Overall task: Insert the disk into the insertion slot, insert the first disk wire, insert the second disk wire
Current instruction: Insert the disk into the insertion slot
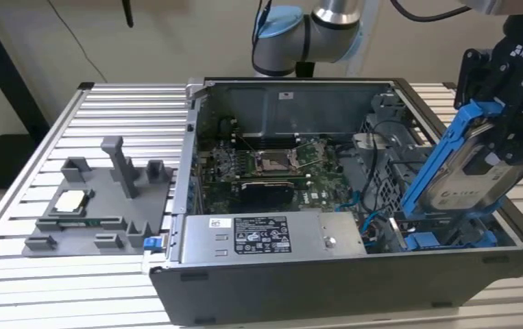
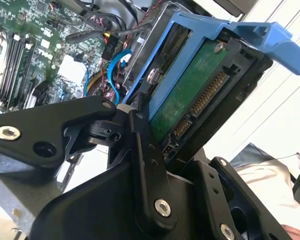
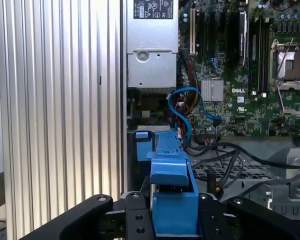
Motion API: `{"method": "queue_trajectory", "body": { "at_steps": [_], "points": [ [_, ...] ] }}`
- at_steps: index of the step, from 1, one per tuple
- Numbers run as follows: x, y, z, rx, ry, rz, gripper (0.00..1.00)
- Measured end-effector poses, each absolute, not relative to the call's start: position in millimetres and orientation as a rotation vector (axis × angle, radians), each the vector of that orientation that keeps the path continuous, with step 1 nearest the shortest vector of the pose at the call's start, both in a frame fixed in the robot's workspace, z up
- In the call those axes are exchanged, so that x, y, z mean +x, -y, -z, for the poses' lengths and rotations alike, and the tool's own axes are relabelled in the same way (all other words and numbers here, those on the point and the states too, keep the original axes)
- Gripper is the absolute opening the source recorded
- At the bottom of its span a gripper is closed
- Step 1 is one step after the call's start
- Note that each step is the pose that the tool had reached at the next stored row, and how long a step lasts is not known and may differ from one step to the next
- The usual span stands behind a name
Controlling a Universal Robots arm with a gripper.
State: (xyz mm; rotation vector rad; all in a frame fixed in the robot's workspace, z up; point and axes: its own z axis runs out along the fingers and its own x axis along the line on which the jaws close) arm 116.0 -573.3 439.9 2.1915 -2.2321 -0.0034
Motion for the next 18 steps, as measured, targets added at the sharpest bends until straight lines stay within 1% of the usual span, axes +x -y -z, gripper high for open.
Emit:
{"method": "queue_trajectory", "body": {
  "at_steps": [9, 18],
  "points": [
    [116, 573, -438, 2.193, 2.233, 0.001, 0.33],
    [116, 573, -425, 2.196, 2.237, -0.006, 0.33]
  ]
}}
